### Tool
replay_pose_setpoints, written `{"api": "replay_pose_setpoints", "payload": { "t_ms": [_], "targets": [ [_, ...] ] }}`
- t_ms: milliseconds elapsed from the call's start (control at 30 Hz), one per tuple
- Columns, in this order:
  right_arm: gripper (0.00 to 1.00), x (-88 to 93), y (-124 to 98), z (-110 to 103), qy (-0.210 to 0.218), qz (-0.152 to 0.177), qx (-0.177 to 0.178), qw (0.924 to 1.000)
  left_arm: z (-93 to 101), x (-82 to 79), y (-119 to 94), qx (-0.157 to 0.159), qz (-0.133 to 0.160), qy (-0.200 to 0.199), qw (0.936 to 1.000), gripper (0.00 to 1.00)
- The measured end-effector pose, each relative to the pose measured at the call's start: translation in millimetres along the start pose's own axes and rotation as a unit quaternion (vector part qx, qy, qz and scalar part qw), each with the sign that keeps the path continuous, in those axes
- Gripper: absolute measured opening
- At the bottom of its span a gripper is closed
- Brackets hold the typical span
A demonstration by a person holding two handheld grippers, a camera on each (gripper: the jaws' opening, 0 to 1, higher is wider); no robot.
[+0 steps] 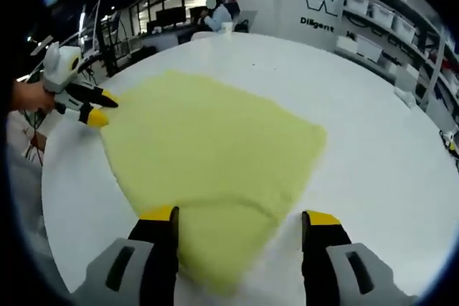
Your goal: Fold the garment on the visible template until the final outline fits inside the template.
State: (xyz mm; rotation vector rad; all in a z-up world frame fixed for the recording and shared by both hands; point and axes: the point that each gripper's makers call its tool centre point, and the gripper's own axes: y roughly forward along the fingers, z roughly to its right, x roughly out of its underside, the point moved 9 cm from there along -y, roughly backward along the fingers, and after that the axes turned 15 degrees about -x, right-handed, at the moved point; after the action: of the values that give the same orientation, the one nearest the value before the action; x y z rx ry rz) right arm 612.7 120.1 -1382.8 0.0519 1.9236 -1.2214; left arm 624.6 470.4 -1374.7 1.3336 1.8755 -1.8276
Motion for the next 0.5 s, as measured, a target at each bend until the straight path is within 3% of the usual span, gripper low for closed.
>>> {"api": "replay_pose_setpoints", "payload": {
  "t_ms": [100,267,367,500],
  "targets": [
    [0.76,-6.4,-1.4,2.1,-0.051,-0.017,0.005,0.9985,-1.6,3.2,-3.4,0.014,0.002,0.015,0.9998,0.36],
    [0.78,-13.6,-2.8,6.6,-0.087,-0.037,0.017,0.9954,-4.8,5.9,-7.3,0.038,0.001,0.041,0.9984,0.35],
    [0.79,-15.8,-2.7,7.7,-0.094,-0.042,0.021,0.9945,-5.3,3.1,-4.8,0.034,-0.008,0.028,0.999,0.35],
    [0.71,-21.2,-4.0,8.9,-0.111,-0.051,0.039,0.9917,3.6,-3.8,-2.3,0.029,-0.009,0.031,0.9991,0.35]
  ]
}}
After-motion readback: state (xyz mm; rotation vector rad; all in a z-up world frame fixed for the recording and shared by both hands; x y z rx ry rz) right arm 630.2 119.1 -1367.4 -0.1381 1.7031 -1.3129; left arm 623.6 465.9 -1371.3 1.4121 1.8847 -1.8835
